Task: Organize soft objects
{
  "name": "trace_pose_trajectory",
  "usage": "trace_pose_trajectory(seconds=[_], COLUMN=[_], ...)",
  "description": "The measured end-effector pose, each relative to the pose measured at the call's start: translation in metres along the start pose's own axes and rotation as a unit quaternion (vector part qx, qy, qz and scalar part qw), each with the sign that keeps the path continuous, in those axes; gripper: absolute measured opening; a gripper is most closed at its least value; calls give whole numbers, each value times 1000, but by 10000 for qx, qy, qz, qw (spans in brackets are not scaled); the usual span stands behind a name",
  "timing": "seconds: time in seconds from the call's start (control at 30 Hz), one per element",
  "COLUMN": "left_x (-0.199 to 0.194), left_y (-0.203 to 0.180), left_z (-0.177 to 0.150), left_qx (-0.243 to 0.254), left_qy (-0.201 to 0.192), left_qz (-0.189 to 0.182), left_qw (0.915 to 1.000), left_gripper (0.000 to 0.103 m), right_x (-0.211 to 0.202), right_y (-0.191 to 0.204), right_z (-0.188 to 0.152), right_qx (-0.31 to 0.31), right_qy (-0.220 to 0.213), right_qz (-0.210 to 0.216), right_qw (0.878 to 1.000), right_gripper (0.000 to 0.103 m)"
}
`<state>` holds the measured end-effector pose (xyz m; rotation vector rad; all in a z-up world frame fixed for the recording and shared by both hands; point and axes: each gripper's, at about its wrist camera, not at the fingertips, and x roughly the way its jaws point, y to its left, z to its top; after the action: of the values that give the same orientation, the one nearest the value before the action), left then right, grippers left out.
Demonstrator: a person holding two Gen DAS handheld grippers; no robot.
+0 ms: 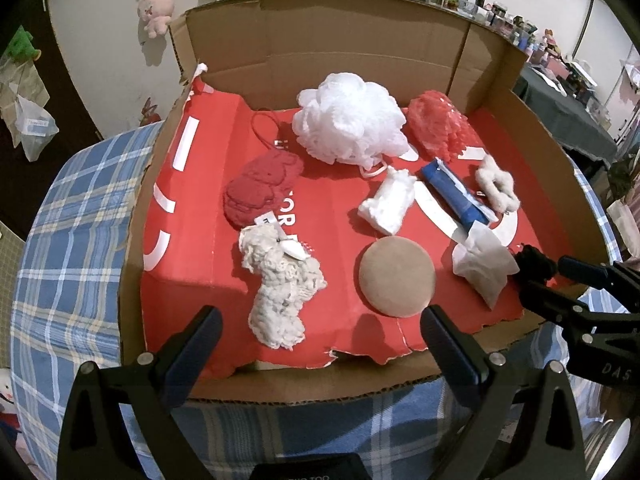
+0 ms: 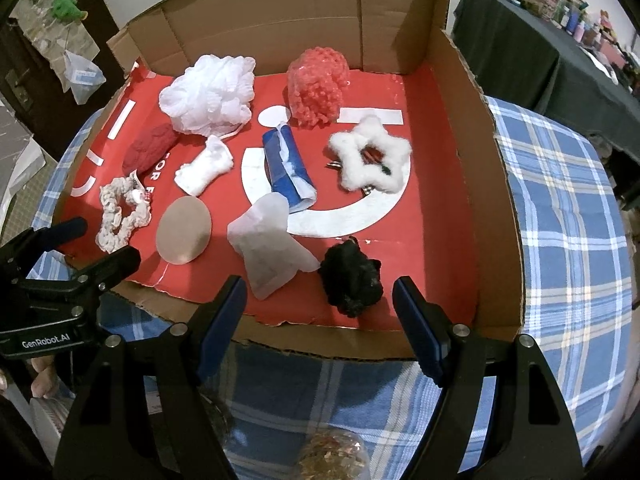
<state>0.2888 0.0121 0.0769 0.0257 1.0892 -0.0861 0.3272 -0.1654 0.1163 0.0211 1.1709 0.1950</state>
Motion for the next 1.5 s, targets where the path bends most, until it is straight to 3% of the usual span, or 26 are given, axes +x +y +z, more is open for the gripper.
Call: trace_pose_trajectory(seconds=[1.5], left_x=[-2], left_y=[-2], left_z=[-2], left_qx=[54], left_qy=[-142], left_qz=[62], left_qw=[9999], left_gripper=[101], right_x=[-4], right_y=[1], right_z=[-3], right_qx=[-26], right_qy=[-105], right_qz=[-43], right_qw=[9999], right_gripper=[75])
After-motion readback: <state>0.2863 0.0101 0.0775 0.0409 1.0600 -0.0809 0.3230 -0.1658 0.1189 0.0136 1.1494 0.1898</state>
